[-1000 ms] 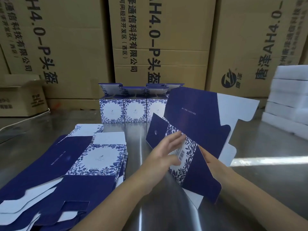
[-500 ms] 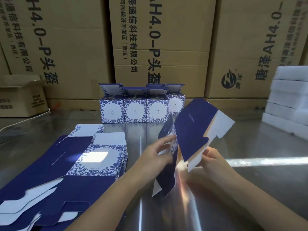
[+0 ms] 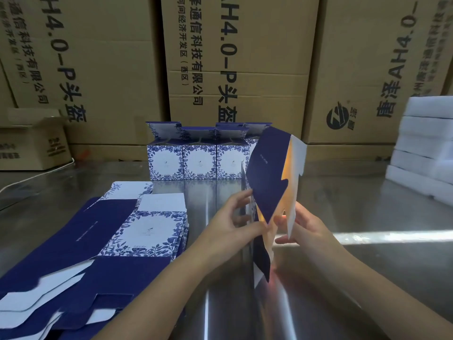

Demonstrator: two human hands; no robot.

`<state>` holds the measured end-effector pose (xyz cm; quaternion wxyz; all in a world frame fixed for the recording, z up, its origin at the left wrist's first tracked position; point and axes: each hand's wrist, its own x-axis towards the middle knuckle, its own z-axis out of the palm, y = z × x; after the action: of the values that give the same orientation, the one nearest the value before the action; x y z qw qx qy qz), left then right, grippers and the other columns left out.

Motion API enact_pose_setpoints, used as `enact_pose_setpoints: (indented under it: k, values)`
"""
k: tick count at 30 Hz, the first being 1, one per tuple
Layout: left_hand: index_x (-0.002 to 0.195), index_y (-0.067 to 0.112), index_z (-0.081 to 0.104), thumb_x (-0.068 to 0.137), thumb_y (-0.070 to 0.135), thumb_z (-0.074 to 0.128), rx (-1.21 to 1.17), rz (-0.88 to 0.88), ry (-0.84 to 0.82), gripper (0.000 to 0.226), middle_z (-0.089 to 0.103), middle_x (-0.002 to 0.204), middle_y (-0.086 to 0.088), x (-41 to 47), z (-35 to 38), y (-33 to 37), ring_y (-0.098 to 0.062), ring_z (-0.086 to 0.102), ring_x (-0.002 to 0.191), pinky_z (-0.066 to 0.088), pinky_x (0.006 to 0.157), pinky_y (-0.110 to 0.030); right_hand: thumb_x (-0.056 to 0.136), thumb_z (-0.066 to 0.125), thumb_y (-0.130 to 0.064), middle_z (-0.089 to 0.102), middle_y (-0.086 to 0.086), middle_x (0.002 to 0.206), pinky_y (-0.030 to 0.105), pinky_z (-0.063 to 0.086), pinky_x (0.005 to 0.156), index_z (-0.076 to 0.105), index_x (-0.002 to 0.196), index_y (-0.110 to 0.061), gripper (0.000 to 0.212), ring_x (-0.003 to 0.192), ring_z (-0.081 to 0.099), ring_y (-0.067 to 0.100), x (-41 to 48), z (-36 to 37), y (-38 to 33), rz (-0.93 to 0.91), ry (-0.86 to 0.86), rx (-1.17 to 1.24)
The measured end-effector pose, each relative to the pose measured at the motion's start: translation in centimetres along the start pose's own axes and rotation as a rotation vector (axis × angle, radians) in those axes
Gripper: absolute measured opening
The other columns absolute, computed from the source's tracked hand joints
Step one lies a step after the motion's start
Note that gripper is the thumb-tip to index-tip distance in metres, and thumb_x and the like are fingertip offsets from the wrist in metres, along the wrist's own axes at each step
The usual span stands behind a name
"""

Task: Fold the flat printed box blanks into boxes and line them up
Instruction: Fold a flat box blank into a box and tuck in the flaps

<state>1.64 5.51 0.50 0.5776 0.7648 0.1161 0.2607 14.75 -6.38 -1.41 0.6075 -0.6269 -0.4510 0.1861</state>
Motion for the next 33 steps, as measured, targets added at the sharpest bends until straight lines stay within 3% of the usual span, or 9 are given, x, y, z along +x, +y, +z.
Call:
enact_pose_setpoints:
  k: [6,9,11,13,15,21,24,27,33]
  values:
    - [0.134,0.036,0.044,0.061,0.023,0.068,-0.001,-0.005,0.007,0.078,0.049,0.134,0.01,-0.16,0.22,0.33,-0.01,0.061,0.11,0.051,0.095,-0.036,0.068,0.071,-0.036,0.063,-0.005,0.121,0.019,0.05,0.067,0.051,0.126,-0.031,0.061,0.092,0.064,0.001,0.08,0.11,0.26,-0.068,0.038,-0.012]
    - [0.137,0.035,0.044,0.077,0.014,0.075,0.022,0.012,-0.05,0.071,0.053,0.132,0.009,-0.3,0.38,0.17,-0.007,0.061,0.109,0.052,0.092,-0.03,0.061,0.075,-0.047,0.063,-0.009,0.124,0.03,0.05,0.078,0.055,0.124,-0.036,0.066,0.102,0.063,0.007,0.08,0.13,0.38,-0.104,0.024,-0.027]
    - [0.138,0.032,0.046,0.086,0.008,0.066,-0.001,0.01,-0.097,0.061,0.063,0.121,0.01,-0.36,0.52,-0.05,-0.003,0.064,0.101,0.054,0.08,-0.02,0.062,0.072,-0.051,0.063,-0.009,0.124,0.04,0.052,0.085,0.056,0.124,-0.042,0.065,0.107,0.062,0.008,0.02,0.18,0.45,-0.121,0.007,-0.07]
    - [0.137,0.029,0.048,0.088,0.006,0.062,0.0,0.009,-0.113,0.056,0.07,0.096,0.017,-0.43,0.65,-0.15,0.006,0.065,0.087,0.051,0.069,-0.012,0.062,0.069,-0.055,0.06,-0.018,0.122,0.034,0.053,0.083,0.054,0.117,-0.061,0.057,0.107,0.059,0.003,-0.19,0.3,0.3,-0.14,-0.006,-0.119]
    - [0.135,0.028,0.05,0.087,0.006,0.062,0.01,0.005,-0.105,0.054,0.067,0.088,0.023,-0.42,0.64,-0.09,0.013,0.063,0.08,0.047,0.062,-0.007,0.064,0.069,-0.054,0.054,-0.031,0.122,0.024,0.051,0.077,0.049,0.11,-0.072,0.053,0.107,0.057,-0.002,-0.33,0.43,0.02,-0.158,-0.02,-0.156]
    - [0.139,0.031,0.044,0.09,0.01,0.06,0.031,0.017,-0.137,0.056,0.065,0.095,0.027,-0.42,0.6,-0.15,0.016,0.06,0.088,0.046,0.068,-0.006,0.069,0.066,-0.041,0.052,-0.021,0.128,0.024,0.05,0.075,0.046,0.119,-0.055,0.055,0.105,0.058,-0.002,-0.33,0.46,0.13,-0.16,0.009,-0.168]
    - [0.138,0.032,0.041,0.088,0.001,0.058,0.069,0.043,-0.169,0.061,0.065,0.093,0.029,-0.49,0.66,-0.16,0.014,0.059,0.093,0.045,0.075,-0.006,0.068,0.067,-0.043,0.051,-0.024,0.128,0.028,0.053,0.078,0.045,0.123,-0.051,0.06,0.105,0.058,-0.001,-0.19,0.46,0.29,-0.15,0.048,-0.167]
    - [0.135,0.032,0.042,0.085,-0.007,0.056,0.085,0.065,-0.152,0.064,0.064,0.099,0.02,-0.4,0.57,-0.11,0.009,0.059,0.092,0.045,0.079,-0.01,0.066,0.068,-0.042,0.053,-0.024,0.128,0.027,0.051,0.08,0.047,0.122,-0.047,0.059,0.099,0.061,-0.002,0.06,0.19,0.39,-0.137,0.112,-0.151]
    - [0.116,0.04,0.049,0.081,-0.011,0.054,0.09,0.105,-0.07,0.062,0.065,0.092,0.025,-0.17,0.34,-0.05,0.018,0.057,0.079,0.041,0.069,-0.001,0.058,0.072,-0.055,0.066,-0.024,0.11,0.039,0.055,0.082,0.058,0.115,-0.043,0.06,0.091,0.067,0.003,0.05,-0.27,0.21,-0.117,0.217,-0.107]
